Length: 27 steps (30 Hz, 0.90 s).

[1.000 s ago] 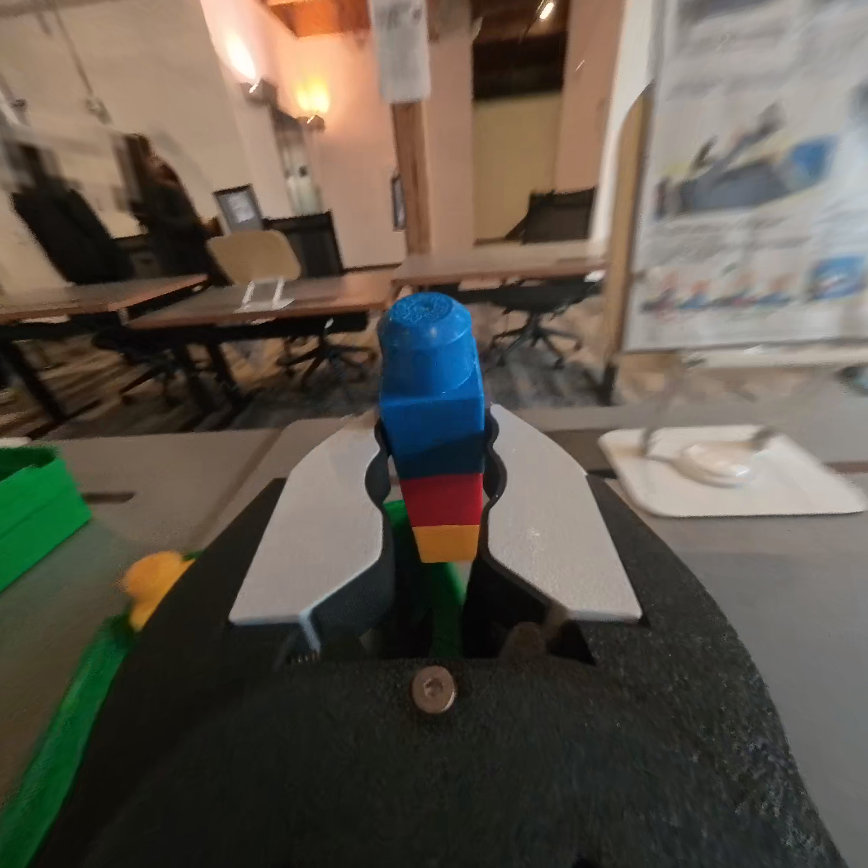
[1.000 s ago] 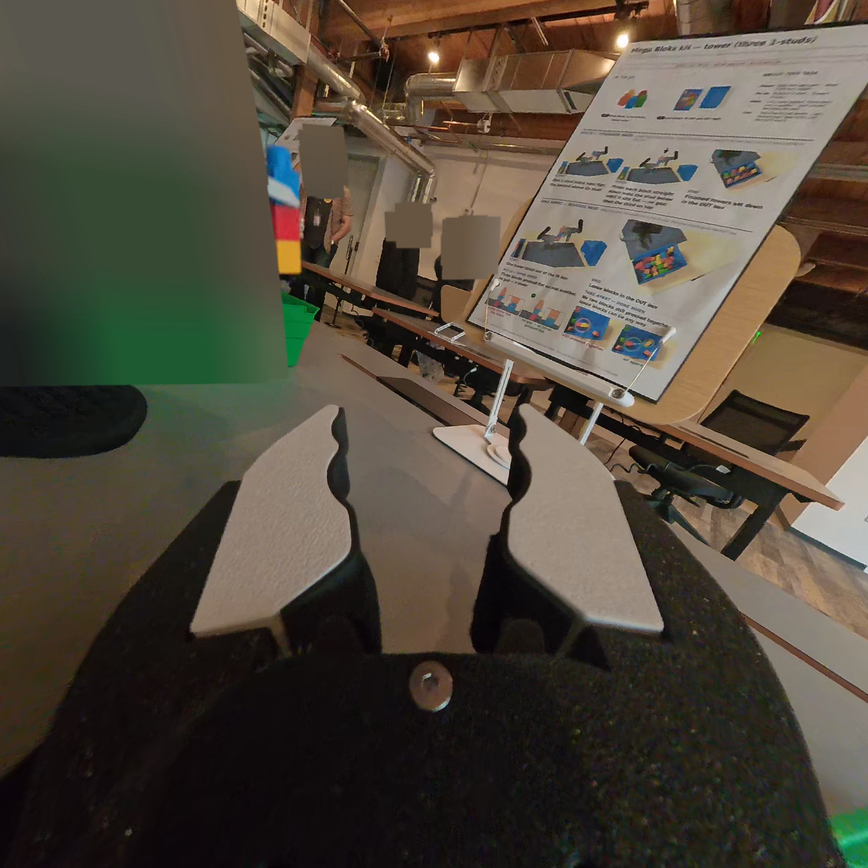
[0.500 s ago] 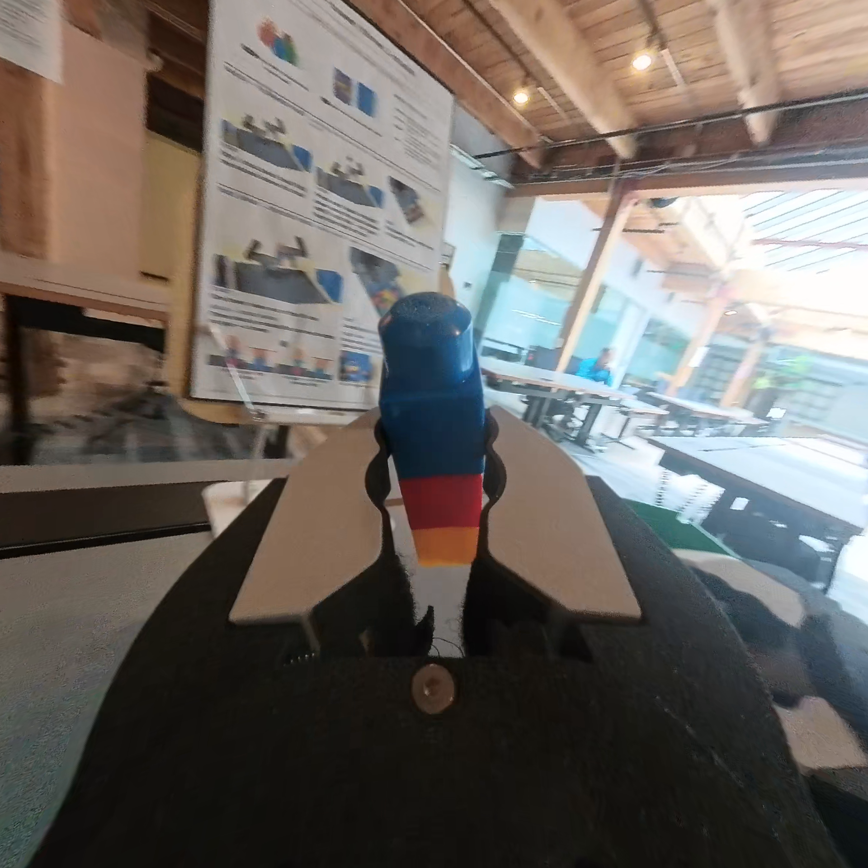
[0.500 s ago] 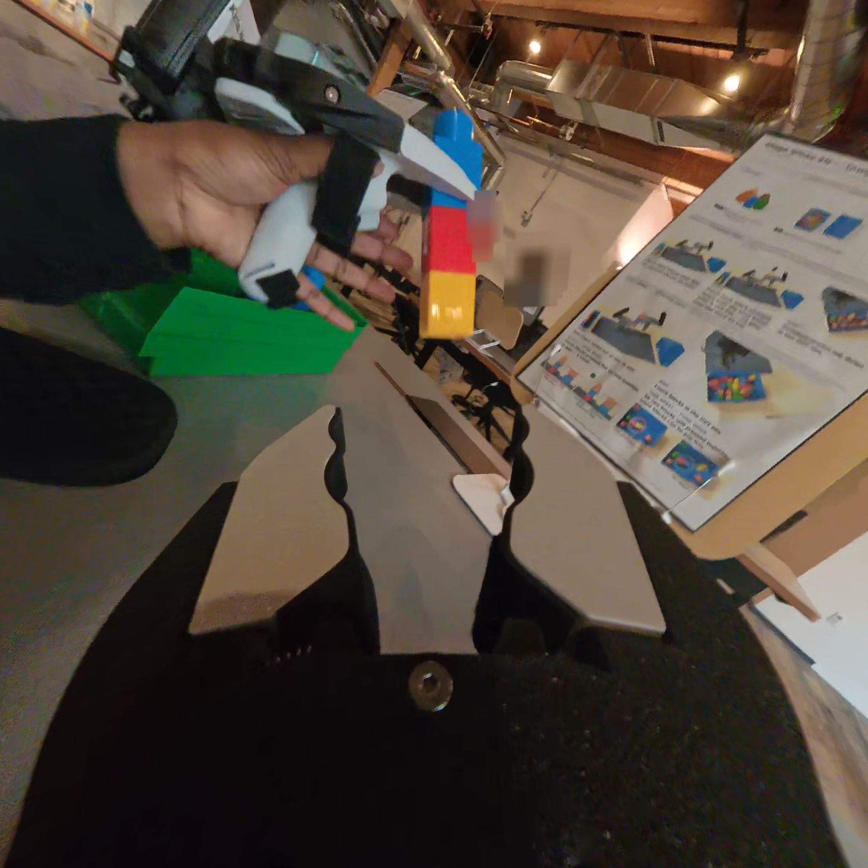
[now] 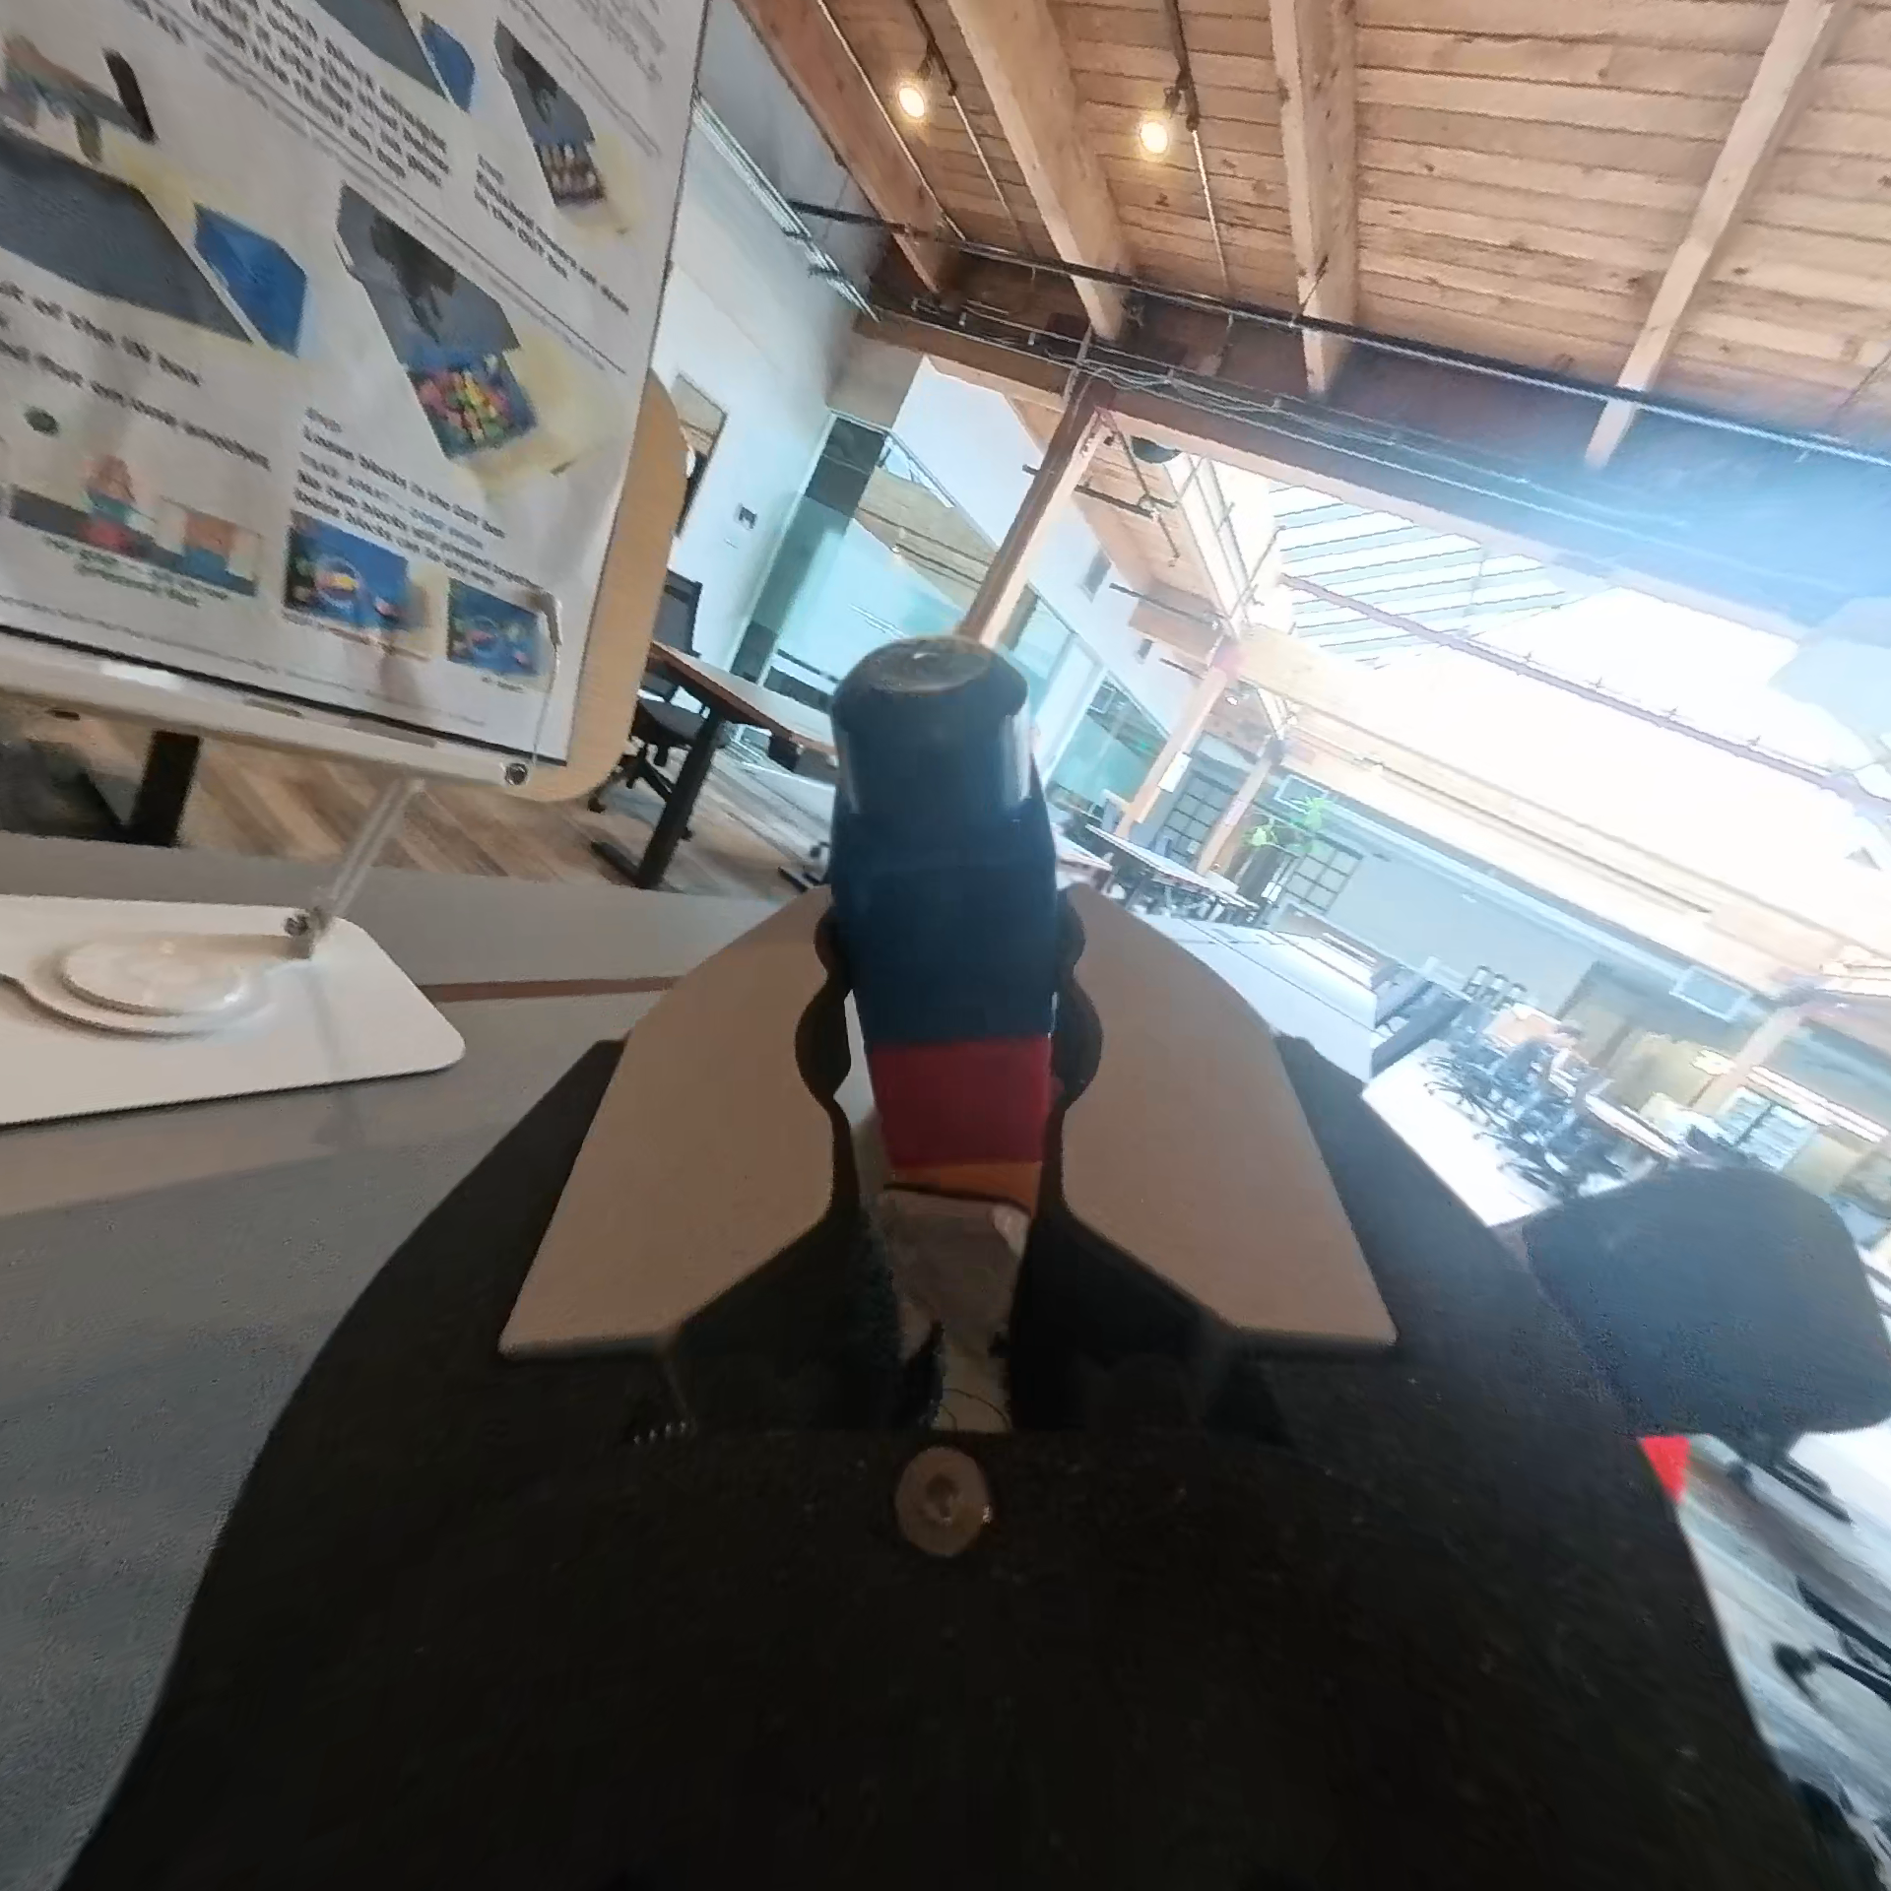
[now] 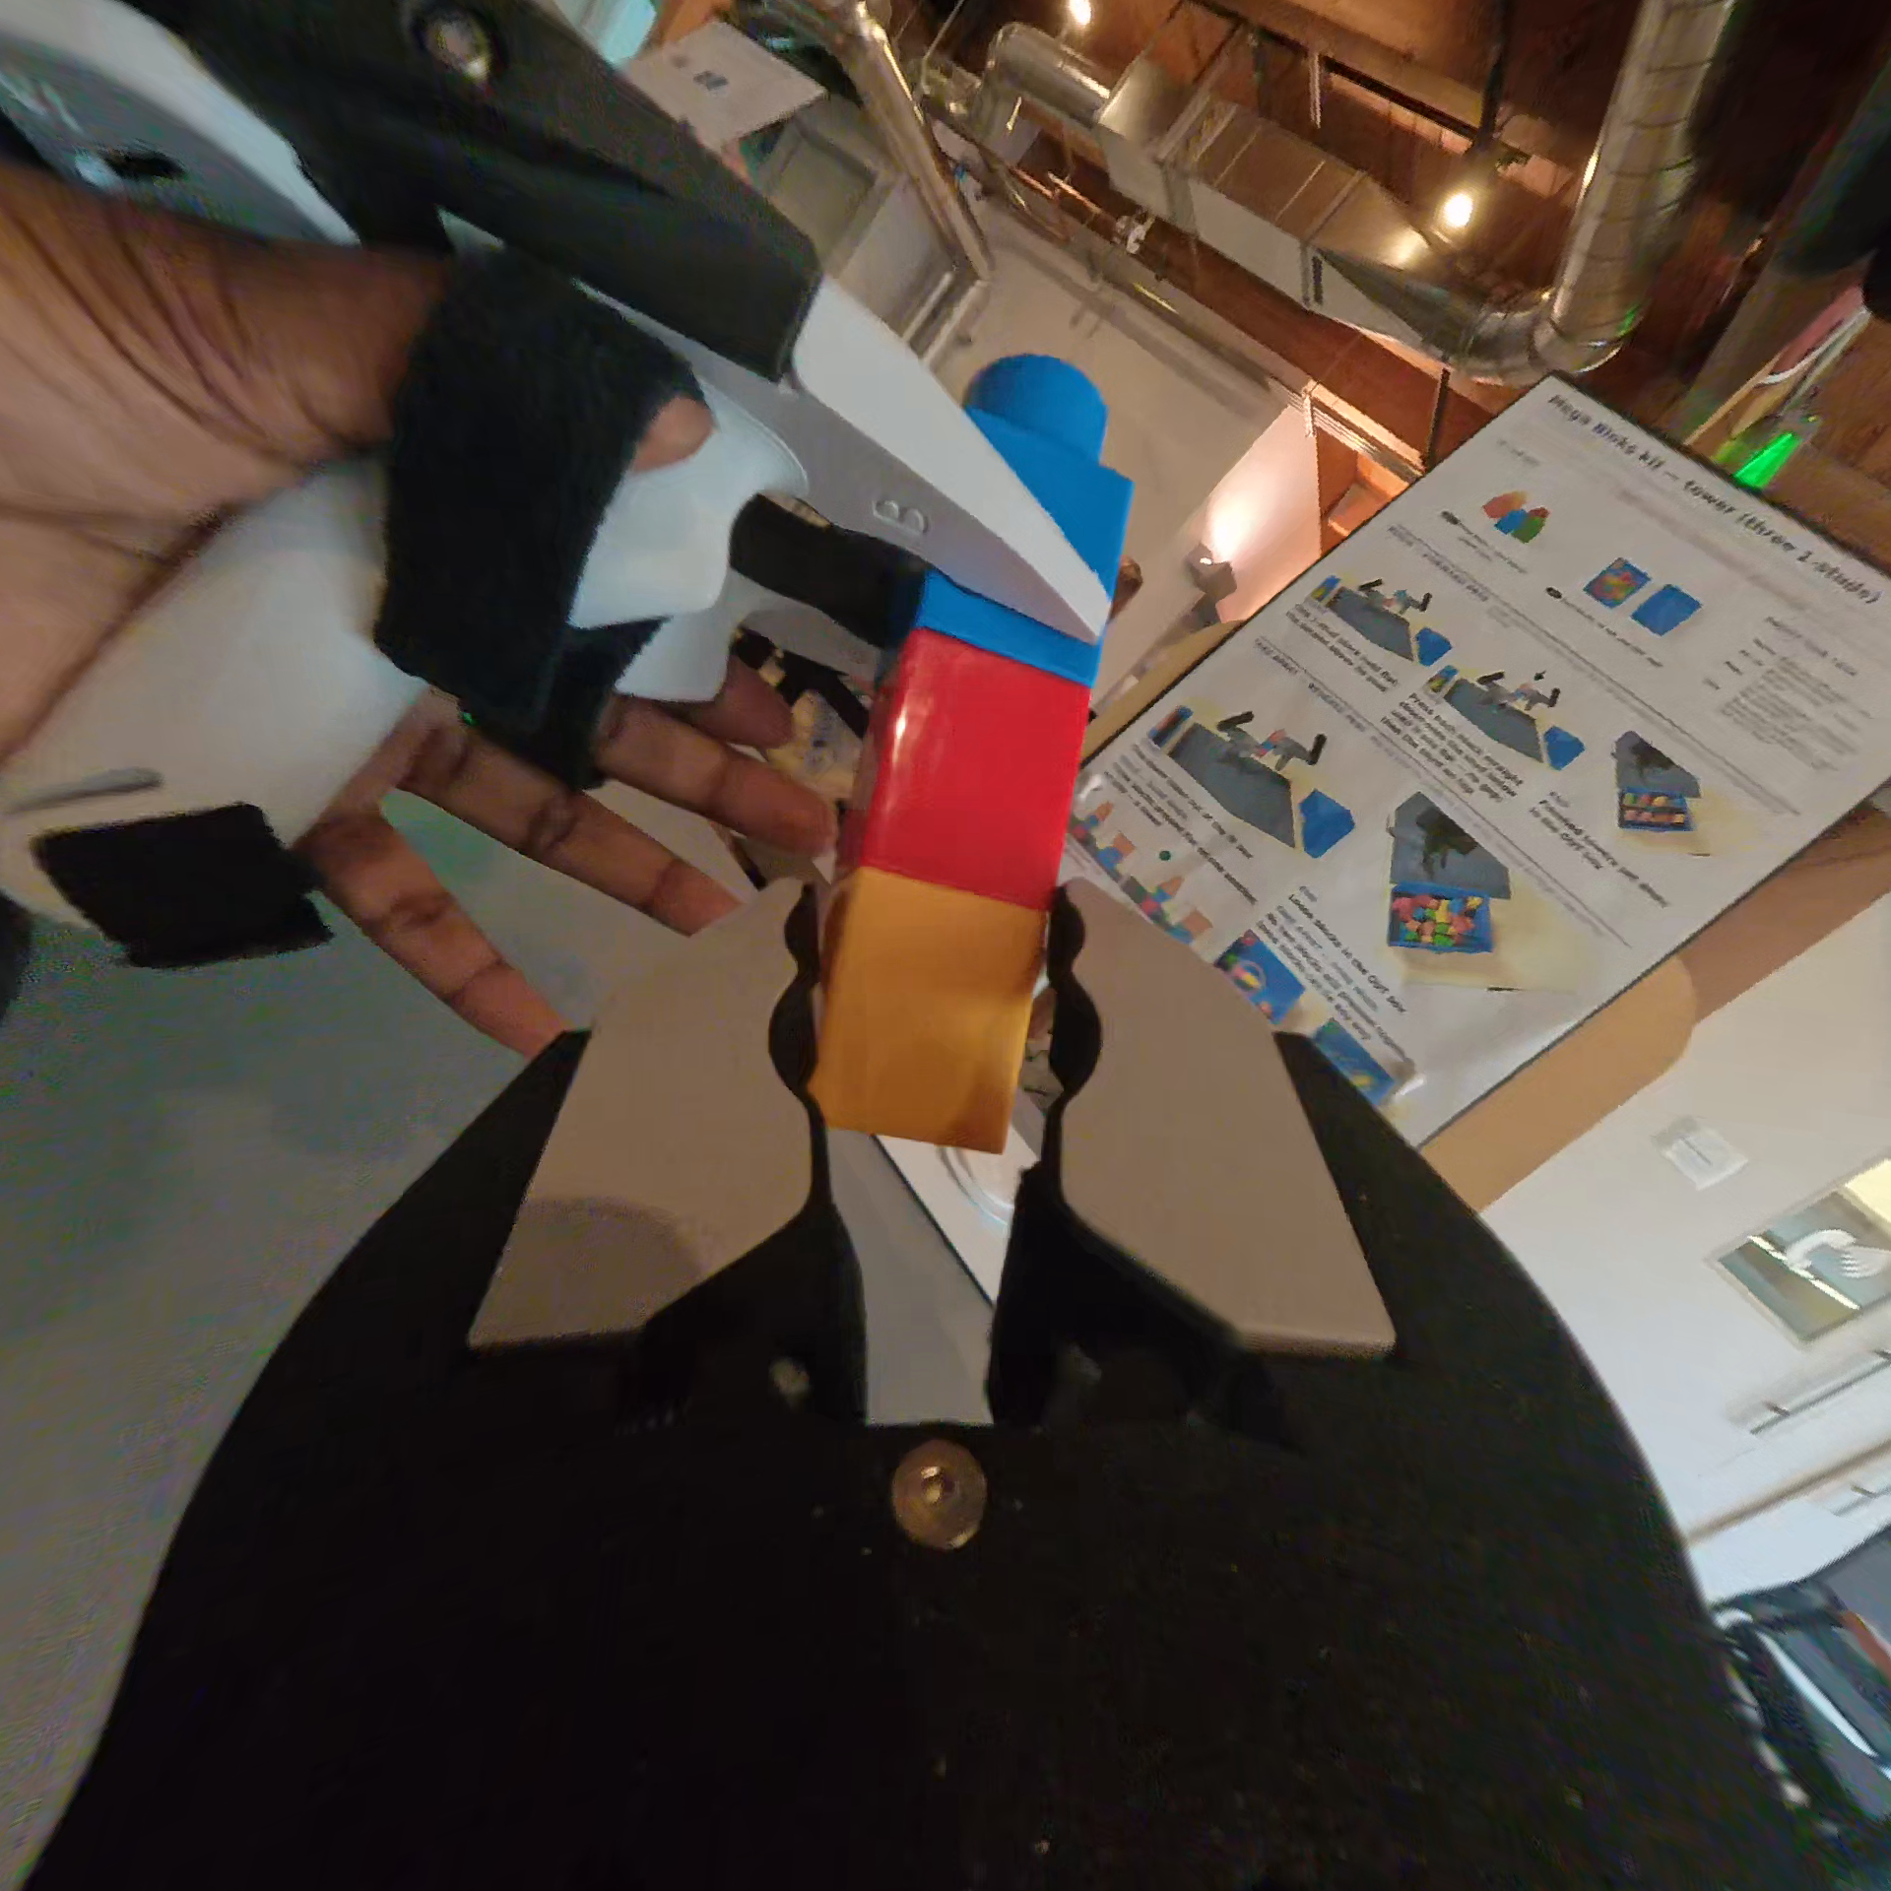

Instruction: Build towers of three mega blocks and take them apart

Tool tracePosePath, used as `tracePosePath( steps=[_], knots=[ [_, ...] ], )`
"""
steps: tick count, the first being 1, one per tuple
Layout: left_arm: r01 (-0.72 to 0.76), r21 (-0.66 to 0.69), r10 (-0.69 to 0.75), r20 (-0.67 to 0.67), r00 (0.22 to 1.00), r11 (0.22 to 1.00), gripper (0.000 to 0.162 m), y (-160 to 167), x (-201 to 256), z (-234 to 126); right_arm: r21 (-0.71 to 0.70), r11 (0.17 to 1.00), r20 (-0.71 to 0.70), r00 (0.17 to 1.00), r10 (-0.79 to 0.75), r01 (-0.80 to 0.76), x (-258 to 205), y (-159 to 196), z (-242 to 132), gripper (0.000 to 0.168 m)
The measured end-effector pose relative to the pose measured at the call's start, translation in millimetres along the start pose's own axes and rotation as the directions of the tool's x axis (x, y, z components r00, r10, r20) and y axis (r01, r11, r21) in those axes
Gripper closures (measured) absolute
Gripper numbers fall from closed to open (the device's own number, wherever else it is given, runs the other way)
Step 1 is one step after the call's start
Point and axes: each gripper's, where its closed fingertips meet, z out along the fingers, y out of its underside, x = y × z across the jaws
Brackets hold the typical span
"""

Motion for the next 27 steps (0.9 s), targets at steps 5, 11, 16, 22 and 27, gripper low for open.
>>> tracePosePath(
  steps=[5,11,16,22,27],
  knots=[
    [-0.057,-0.075,0.045,-0.153,0.987,0.995,0.113,14,8,-4,-0.033,0.999,0.109,0.994,-0.020,0.023,1,6,-13,0.129],
    [-0.489,-0.125,0.415,-0.374,0.829,0.864,0.070,32,16,-30,-0.042,0.999,0.356,0.935,-0.010,0.027,0,15,-42,0.129],
    [-0.809,-0.125,0.661,-0.513,0.548,0.574,0.070,56,19,-43,-0.064,0.994,0.568,0.822,-0.034,0.086,-19,23,-64,0.129],
    [-0.872,-0.086,0.644,-0.640,0.420,0.482,0.075,84,38,-46,-0.073,0.986,0.678,0.732,-0.059,0.148,-41,27,-74,0.129],
    [-0.924,-0.091,0.673,-0.659,0.336,0.372,0.083,105,34,-43,-0.089,0.980,0.695,0.716,-0.068,0.179,-47,33,-72,0.129]
  ],
)
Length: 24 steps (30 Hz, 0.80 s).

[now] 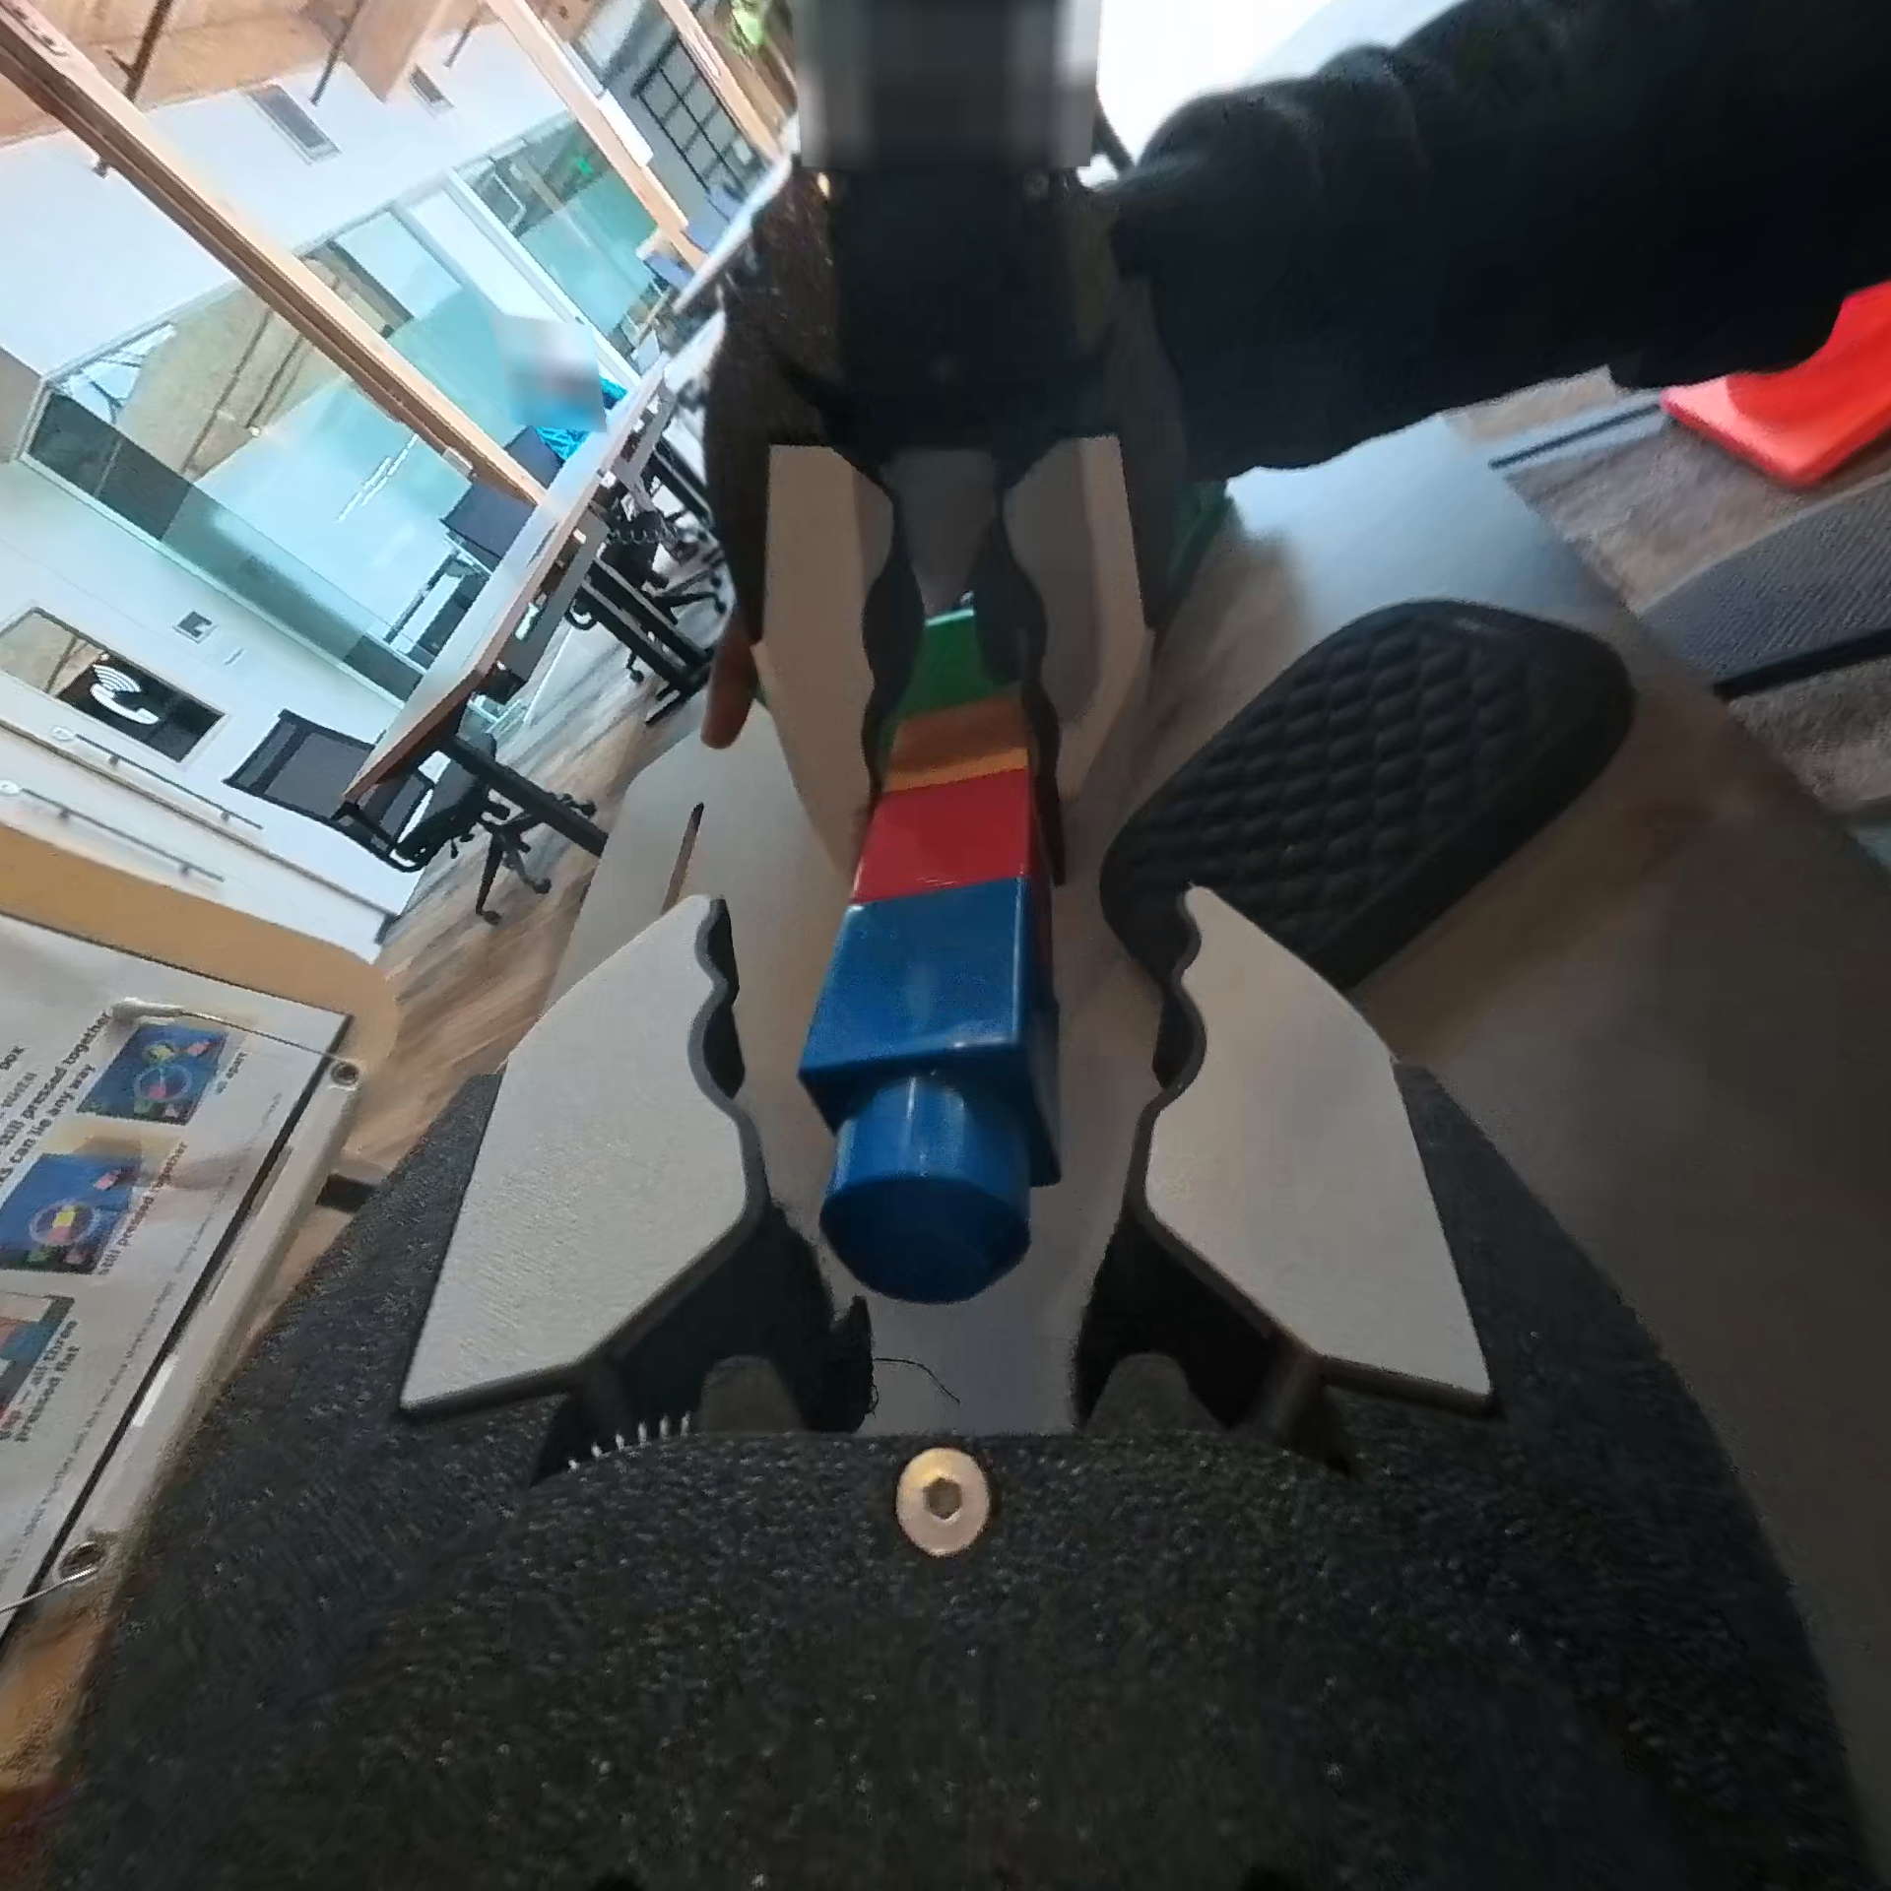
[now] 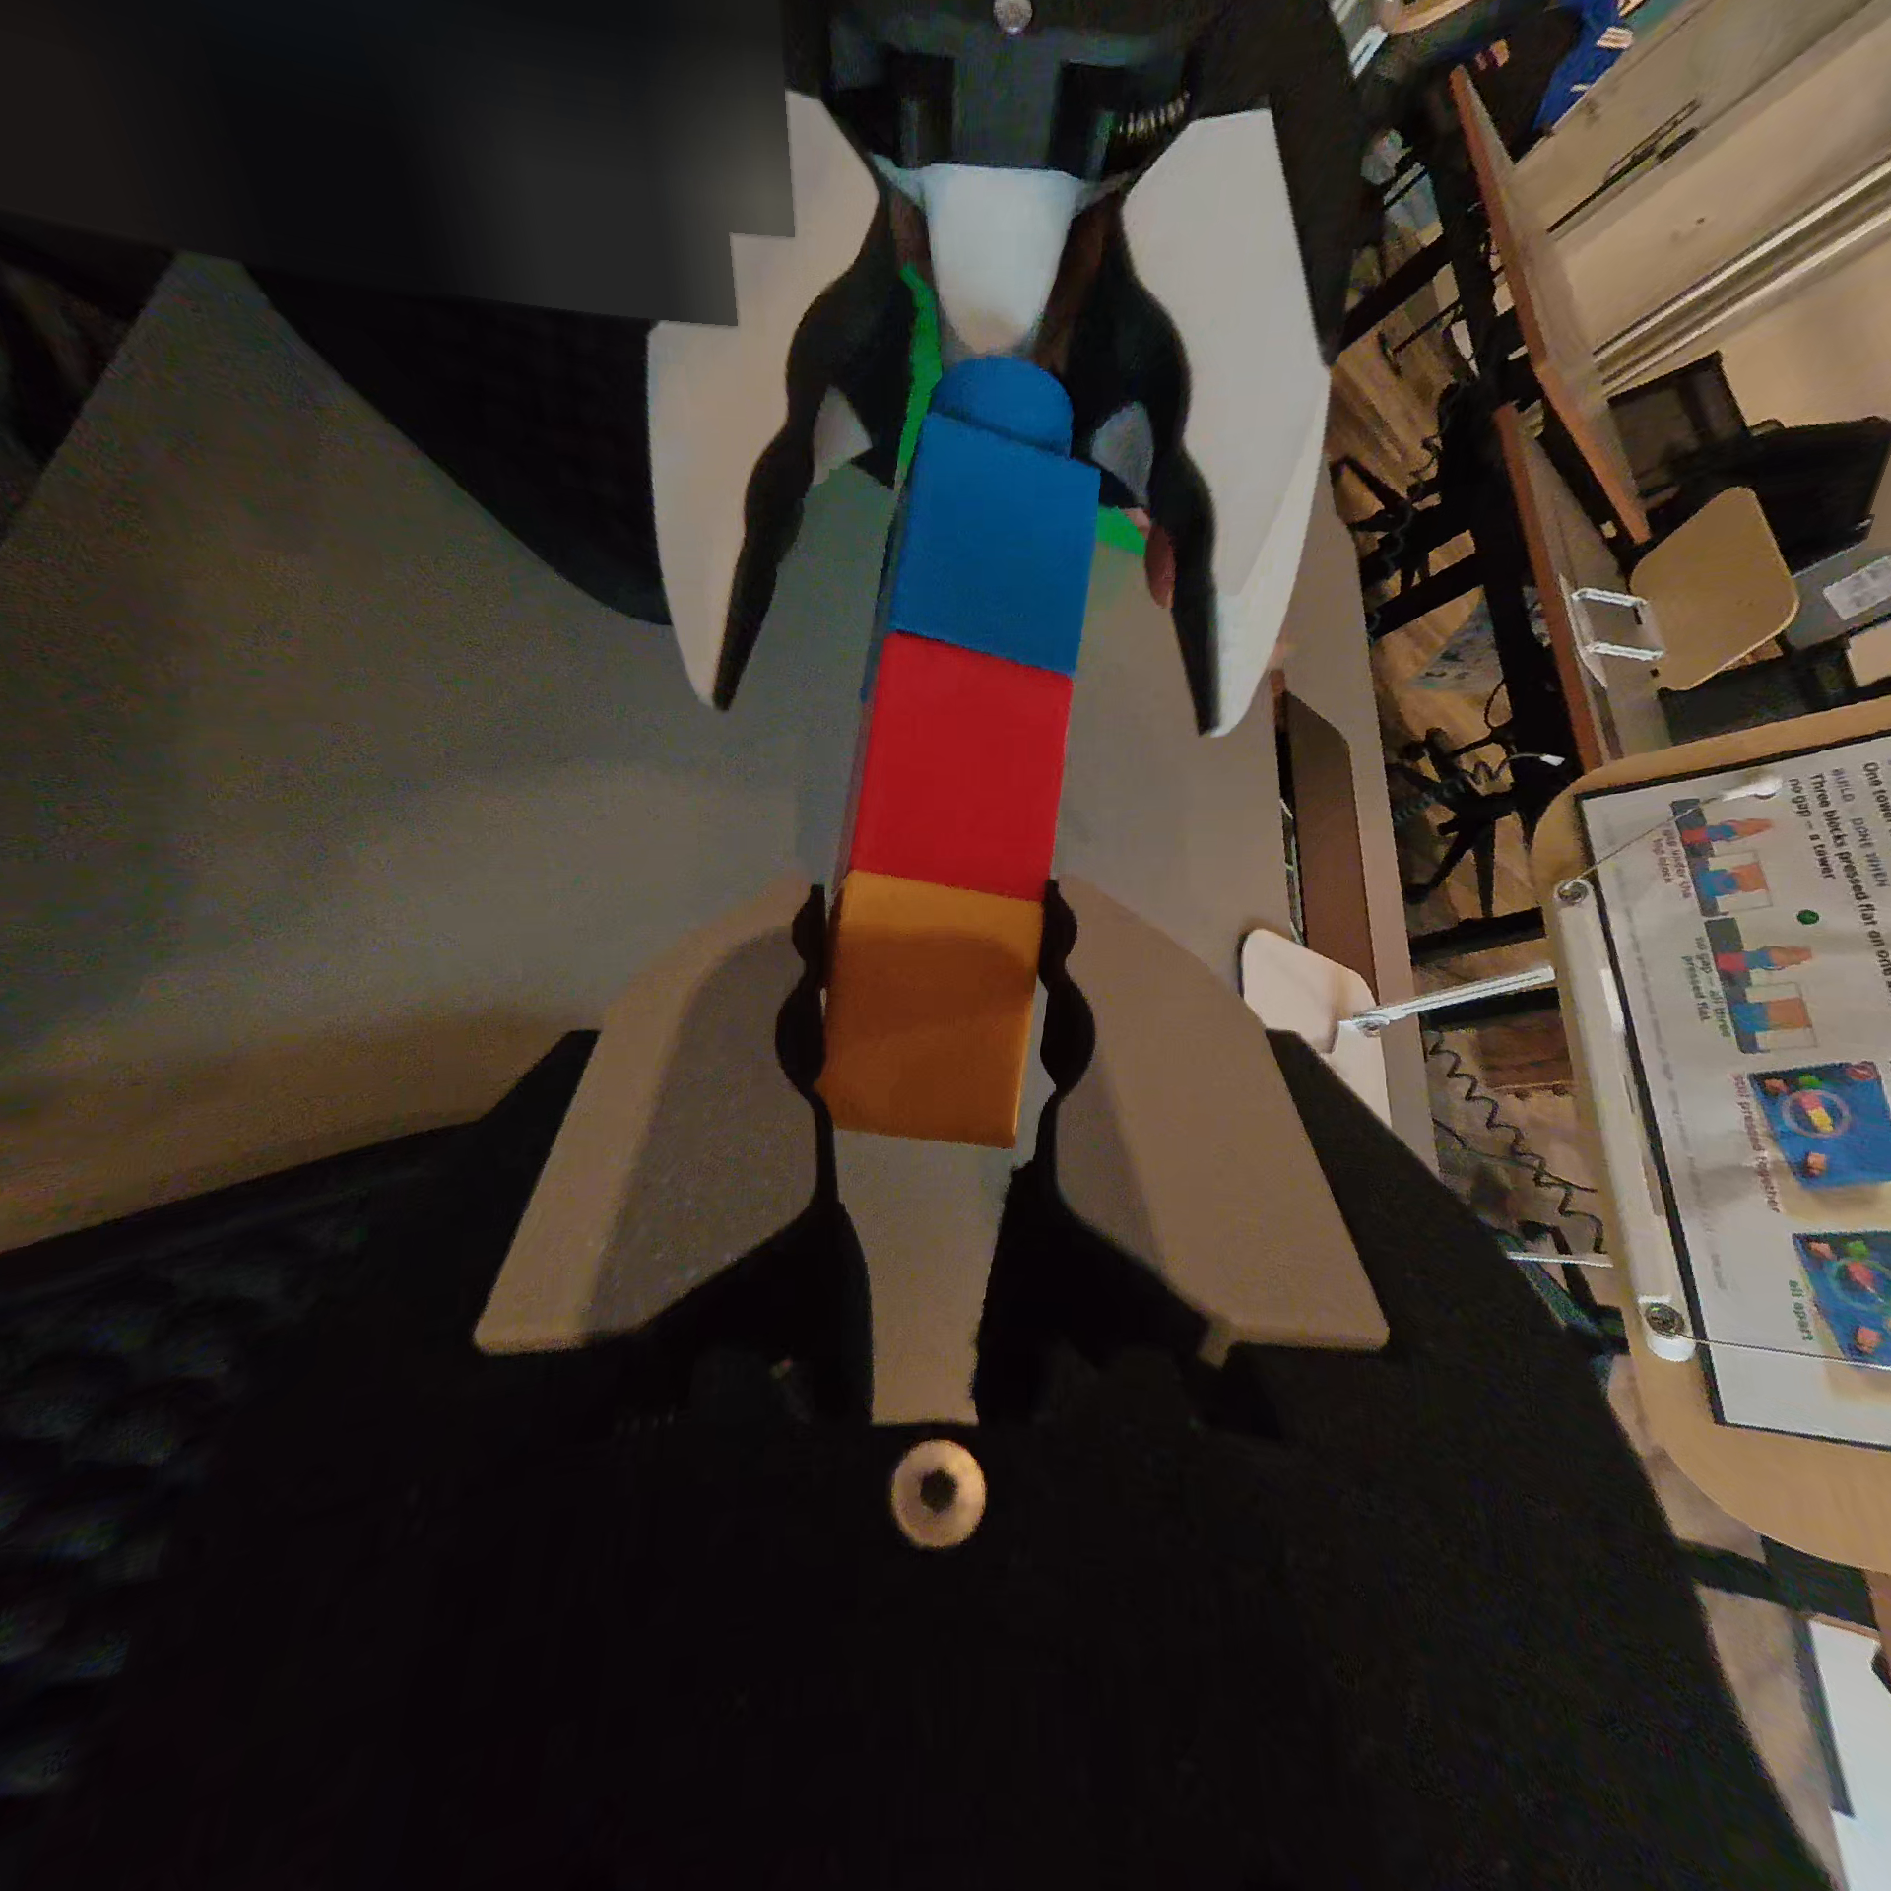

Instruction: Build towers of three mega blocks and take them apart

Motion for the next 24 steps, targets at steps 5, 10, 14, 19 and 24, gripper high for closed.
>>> tracePosePath(
  steps=[5,10,14,19,24],
  knots=[
    [-0.074,-0.088,0.073,-0.016,0.997,0.993,0.092,14,6,10,-0.041,0.999,0.021,0.999,-0.024,0.025,-2,5,4,0.129],
    [-0.085,-0.116,0.082,-0.033,0.996,0.990,0.107,21,9,14,-0.075,0.996,0.029,0.998,-0.052,0.054,-4,7,7,0.129],
    [-0.089,-0.116,0.087,-0.023,0.996,0.989,0.112,23,8,15,-0.086,0.994,0.025,0.998,-0.061,0.063,-4,8,7,0.129],
    [-0.096,-0.053,0.097,0.008,0.995,0.994,0.116,17,3,11,-0.037,0.996,-0.034,0.996,-0.077,0.076,0,-1,5,0.128],
    [-0.068,0.049,0.066,0.052,0.996,0.996,0.119,7,-2,4,0.076,0.997,-0.097,0.995,-0.004,0.012,5,-5,-3,0.108]
  ],
)
